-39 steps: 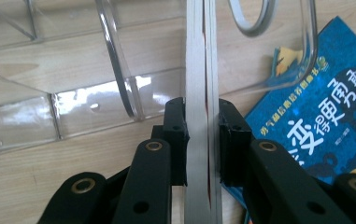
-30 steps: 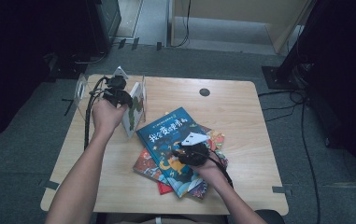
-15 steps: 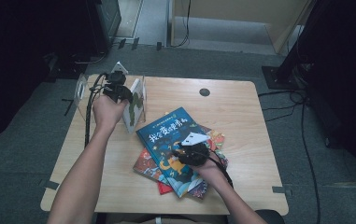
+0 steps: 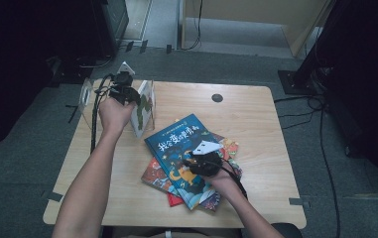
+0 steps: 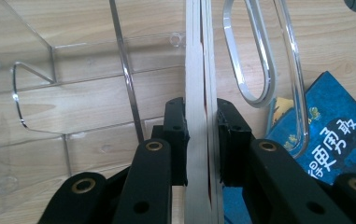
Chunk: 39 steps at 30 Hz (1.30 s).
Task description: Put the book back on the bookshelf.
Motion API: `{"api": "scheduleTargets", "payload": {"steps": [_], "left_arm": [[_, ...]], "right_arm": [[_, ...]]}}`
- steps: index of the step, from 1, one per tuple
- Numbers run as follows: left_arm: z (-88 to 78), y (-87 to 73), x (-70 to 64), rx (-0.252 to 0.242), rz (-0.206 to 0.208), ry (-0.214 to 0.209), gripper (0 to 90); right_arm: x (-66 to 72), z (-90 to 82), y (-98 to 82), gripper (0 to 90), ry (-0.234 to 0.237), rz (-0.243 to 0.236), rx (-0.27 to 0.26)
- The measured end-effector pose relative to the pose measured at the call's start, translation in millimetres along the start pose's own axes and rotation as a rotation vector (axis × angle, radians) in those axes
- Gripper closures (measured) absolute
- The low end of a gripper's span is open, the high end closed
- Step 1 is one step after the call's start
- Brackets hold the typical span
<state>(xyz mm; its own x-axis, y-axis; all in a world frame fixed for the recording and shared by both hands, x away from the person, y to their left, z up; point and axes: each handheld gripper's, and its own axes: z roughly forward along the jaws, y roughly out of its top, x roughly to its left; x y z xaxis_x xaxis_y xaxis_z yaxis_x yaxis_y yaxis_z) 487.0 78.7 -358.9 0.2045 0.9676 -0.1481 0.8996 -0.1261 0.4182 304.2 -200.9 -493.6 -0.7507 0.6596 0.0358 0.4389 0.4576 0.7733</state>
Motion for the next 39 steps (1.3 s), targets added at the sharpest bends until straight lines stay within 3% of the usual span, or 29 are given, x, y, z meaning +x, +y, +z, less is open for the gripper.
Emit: {"api": "scheduleTargets", "payload": {"steps": [21, 39], "left_arm": [[11.8, 4.6, -3.4, -0.001, 0.012, 0.018, 77.3], [17.8, 2.8, -2.8, 0.061, 0.019, 0.02, 76.9]], "right_arm": [[0.0, -0.1, 0.0, 58.0, 0.0, -0.002, 0.0], [0.0, -0.1, 0.0, 58.0, 0.0, -0.002, 0.0]]}}
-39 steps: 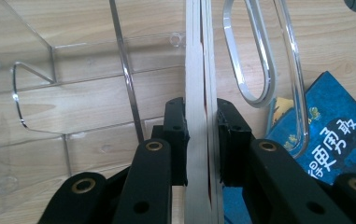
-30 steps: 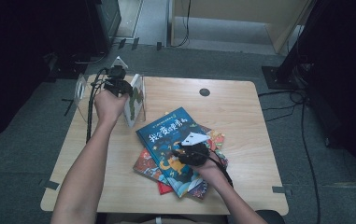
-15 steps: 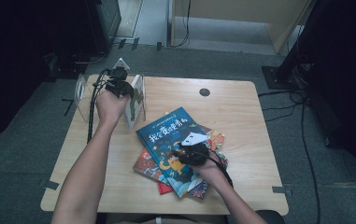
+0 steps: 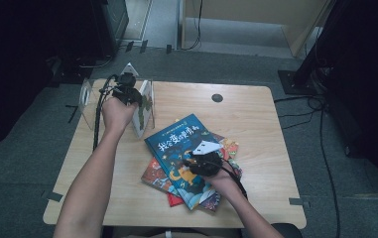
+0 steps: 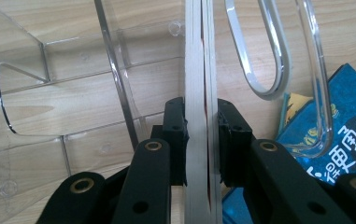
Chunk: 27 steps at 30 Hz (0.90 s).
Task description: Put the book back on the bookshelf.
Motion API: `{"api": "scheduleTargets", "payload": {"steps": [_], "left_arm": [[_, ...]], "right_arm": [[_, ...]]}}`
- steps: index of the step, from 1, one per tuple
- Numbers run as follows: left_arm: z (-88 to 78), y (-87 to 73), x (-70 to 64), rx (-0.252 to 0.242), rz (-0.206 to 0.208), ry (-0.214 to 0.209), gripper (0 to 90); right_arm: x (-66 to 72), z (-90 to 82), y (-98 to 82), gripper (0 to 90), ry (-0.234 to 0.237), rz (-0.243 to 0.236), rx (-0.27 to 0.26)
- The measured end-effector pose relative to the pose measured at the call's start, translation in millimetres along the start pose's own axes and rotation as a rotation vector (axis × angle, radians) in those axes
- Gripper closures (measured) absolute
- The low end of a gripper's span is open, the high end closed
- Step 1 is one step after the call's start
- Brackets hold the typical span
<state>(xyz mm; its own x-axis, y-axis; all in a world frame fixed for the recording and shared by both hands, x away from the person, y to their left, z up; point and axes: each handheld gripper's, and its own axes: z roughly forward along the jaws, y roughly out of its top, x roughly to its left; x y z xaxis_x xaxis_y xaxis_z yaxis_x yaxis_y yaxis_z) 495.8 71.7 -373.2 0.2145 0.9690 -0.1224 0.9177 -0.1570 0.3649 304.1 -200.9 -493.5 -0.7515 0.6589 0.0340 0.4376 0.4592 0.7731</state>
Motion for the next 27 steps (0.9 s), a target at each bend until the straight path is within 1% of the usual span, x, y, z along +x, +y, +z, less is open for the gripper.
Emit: {"api": "scheduleTargets", "payload": {"steps": [1, 3, 11, 12, 13, 15, 18, 24, 27], "left_arm": [[1.4, -0.5, -0.5, 0.014, 0.007, 0.003, 76.8], [1.7, -0.7, -0.8, 0.017, 0.011, 0.008, 76.7], [0.9, 0.4, -0.7, 0.025, 0.007, -0.001, 75.4], [0.3, 0.6, -1.0, 0.025, 0.013, 0.008, 75.4], [-2.7, 1.4, -1.4, 0.014, 0.014, 0.011, 73.7], [-5.4, 2.3, -2.3, 0.01, 0.012, 0.007, 72.2], [-9.8, 3.5, -3.6, 0.009, 0.024, 0.004, 71.2], [-16.4, 4.1, -3.6, 0.007, 0.028, 0.005, 69.7], [-22.8, 3.6, -3.3, -0.011, 0.031, 0.005, 68.6]], "right_arm": [[0.0, 0.0, 0.0, 58.1, 0.0, 0.0, 0.0], [0.0, 0.0, 0.0, 58.1, 0.0, 0.0, 0.0], [0.0, 0.0, 0.0, 58.1, 0.0, 0.0, 0.0], [0.0, 0.0, 0.0, 58.0, 0.0, 0.0, 0.0], [0.0, 0.0, 0.0, 58.0, 0.0, 0.0, 0.0], [0.0, 0.0, 0.0, 58.1, 0.0, 0.0, 0.0], [0.1, 0.0, 0.0, 58.0, 0.0, 0.0, 0.0], [0.1, 0.0, -0.1, 58.1, 0.0, -0.001, 0.0], [0.1, -0.1, 0.0, 58.1, 0.001, 0.0, 0.0]]}}
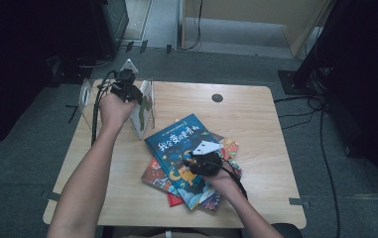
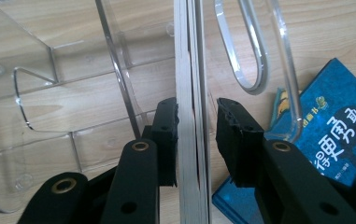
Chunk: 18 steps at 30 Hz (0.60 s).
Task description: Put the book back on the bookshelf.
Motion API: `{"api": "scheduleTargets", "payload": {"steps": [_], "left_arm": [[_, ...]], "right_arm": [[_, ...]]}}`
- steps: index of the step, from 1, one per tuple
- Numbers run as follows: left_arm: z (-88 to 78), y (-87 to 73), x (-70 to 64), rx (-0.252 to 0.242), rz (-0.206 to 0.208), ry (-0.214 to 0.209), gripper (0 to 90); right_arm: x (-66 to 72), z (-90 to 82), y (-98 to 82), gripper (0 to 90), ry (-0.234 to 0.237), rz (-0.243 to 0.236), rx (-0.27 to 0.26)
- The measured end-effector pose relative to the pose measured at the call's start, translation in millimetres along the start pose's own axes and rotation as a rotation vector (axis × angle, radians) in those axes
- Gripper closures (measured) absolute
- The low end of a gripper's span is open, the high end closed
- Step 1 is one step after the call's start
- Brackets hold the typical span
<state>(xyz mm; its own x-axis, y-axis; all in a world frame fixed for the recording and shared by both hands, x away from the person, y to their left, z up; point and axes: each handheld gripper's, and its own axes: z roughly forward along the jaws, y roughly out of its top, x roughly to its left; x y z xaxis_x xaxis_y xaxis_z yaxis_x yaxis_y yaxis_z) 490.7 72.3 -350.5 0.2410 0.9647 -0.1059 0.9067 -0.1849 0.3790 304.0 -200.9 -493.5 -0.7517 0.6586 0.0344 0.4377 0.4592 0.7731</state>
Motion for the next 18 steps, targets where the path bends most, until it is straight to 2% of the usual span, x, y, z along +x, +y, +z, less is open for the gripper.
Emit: {"api": "scheduleTargets", "payload": {"steps": [4, 7, 10, 11, 14, 18], "left_arm": [[-10.8, -1.4, -2.6, -0.025, 0.02, -0.007, 67.8], [-14.4, -3.6, -4.1, -0.024, 0.041, -0.012, 67.5], [-16.0, -5.9, -4.8, -0.03, 0.039, -0.023, 66.8], [-17.1, -8.7, -5.3, -0.036, 0.037, -0.041, 66.4], [-18.0, -11.9, -5.7, -0.04, 0.043, -0.047, 65.5], [-18.3, -18.3, -3.2, -0.044, 0.037, -0.089, 63.6]], "right_arm": [[0.0, 0.0, 0.0, 58.1, 0.0, 0.0, 0.0], [-0.1, 0.0, 0.0, 58.1, -0.001, -0.001, 0.0], [-0.2, 0.0, -0.1, 58.1, 0.0, -0.001, 0.0], [-0.2, 0.0, -0.1, 58.1, 0.0, 0.0, 0.0], [-0.4, -0.1, -0.1, 58.0, 0.001, 0.002, 0.0], [-0.4, -0.1, -0.2, 58.0, 0.0, 0.001, 0.0]]}}
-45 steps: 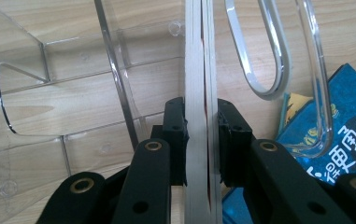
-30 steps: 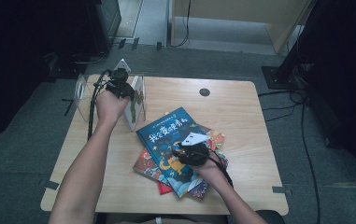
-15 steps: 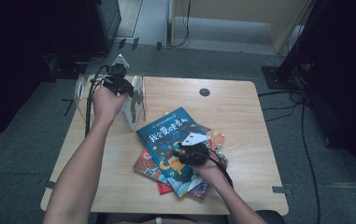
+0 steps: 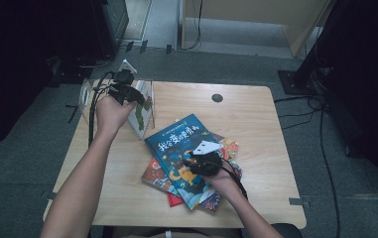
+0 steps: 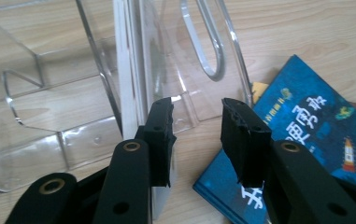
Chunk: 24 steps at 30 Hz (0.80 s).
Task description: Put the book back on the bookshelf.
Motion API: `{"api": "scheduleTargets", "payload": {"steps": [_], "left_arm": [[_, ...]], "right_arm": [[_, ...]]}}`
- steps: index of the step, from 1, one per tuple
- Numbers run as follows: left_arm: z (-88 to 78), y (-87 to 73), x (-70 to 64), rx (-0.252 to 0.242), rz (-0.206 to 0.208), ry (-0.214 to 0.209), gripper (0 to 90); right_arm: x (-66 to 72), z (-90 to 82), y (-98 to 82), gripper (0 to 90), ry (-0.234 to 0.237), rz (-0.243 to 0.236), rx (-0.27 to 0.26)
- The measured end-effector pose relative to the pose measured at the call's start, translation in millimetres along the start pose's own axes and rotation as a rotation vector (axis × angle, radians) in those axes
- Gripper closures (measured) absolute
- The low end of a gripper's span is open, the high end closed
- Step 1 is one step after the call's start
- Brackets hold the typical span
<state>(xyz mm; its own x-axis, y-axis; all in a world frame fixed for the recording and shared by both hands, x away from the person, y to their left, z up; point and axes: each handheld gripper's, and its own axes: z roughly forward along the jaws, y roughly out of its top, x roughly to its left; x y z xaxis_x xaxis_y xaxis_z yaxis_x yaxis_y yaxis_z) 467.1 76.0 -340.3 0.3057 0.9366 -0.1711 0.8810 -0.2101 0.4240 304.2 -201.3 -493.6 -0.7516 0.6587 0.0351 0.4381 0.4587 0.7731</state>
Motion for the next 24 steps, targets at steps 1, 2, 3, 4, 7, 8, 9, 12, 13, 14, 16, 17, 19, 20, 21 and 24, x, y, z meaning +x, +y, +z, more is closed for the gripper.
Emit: {"api": "scheduleTargets", "payload": {"steps": [1, 2, 3, 4, 7, 8, 9, 12, 13, 14, 16, 17, 19, 20, 21, 24], "left_arm": [[-0.1, -1.9, 0.4, -0.002, -0.002, -0.006, 63.4], [-1.0, -5.7, 1.1, -0.006, 0.001, -0.009, 63.0], [-1.0, -5.7, 1.1, -0.006, 0.001, -0.009, 62.9], [-1.4, -7.7, 1.3, -0.005, 0.001, -0.011, 62.7], [-4.1, -16.5, 2.3, -0.026, 0.005, -0.028, 62.4], [-4.1, -16.5, 2.3, -0.026, 0.005, -0.028, 62.1], [-5.6, -21.3, 1.7, -0.032, 0.013, -0.04, 61.6], [-6.6, -27.4, -0.2, -0.044, 0.025, -0.049, 60.1], [-7.2, -30.7, -1.0, -0.051, 0.029, -0.056, 59.8], [-7.5, -36.7, -3.2, -0.06, 0.044, -0.075, 59.5], [-7.1, -39.6, -4.6, -0.069, 0.054, -0.091, 58.9], [-6.8, -42.0, -5.7, -0.066, 0.066, -0.104, 57.9], [-6.1, -47.0, -8.8, -0.072, 0.099, -0.093, 57.6], [-6.3, -49.6, -9.6, -0.081, 0.107, -0.09, 57.4], [-6.5, -52.3, -10.0, -0.09, 0.111, -0.093, 57.2], [-5.5, -59.9, -9.7, -0.106, 0.114, -0.119, 56.2]], "right_arm": [[-0.1, -0.1, 0.0, 57.9, 0.0, 0.0, 0.0], [-0.3, -0.2, -0.2, 57.9, -0.002, 0.0, -0.001], [-0.3, -0.2, -0.2, 57.9, -0.002, 0.0, -0.001], [-0.1, -0.3, -0.2, 57.8, -0.001, 0.005, -0.001], [-0.2, -0.4, -0.3, 57.7, -0.001, 0.006, -0.001], [-0.2, -0.4, -0.3, 57.7, -0.001, 0.006, -0.001], [-0.3, -0.6, -0.3, 57.7, -0.001, 0.009, 0.0], [-0.6, -0.8, -0.5, 57.5, 0.0, 0.011, 0.001], [-0.5, -1.3, -0.6, 57.6, -0.002, 0.017, 0.001], [-0.7, -1.4, -0.7, 57.6, -0.002, 0.02, 0.001], [-1.0, -1.7, -0.6, 57.6, -0.003, 0.023, 0.001], [-1.8, -2.2, -0.5, 57.6, -0.005, 0.029, 0.003], [-2.3, -2.7, -0.5, 57.6, -0.007, 0.031, 0.005], [-2.7, -3.1, -0.5, 57.6, -0.008, 0.034, 0.007], [-3.4, -3.6, -0.6, 57.6, -0.008, 0.035, 0.004], [-4.6, -6.3, -0.5, 58.0, -0.01, 0.04, -0.001]]}}
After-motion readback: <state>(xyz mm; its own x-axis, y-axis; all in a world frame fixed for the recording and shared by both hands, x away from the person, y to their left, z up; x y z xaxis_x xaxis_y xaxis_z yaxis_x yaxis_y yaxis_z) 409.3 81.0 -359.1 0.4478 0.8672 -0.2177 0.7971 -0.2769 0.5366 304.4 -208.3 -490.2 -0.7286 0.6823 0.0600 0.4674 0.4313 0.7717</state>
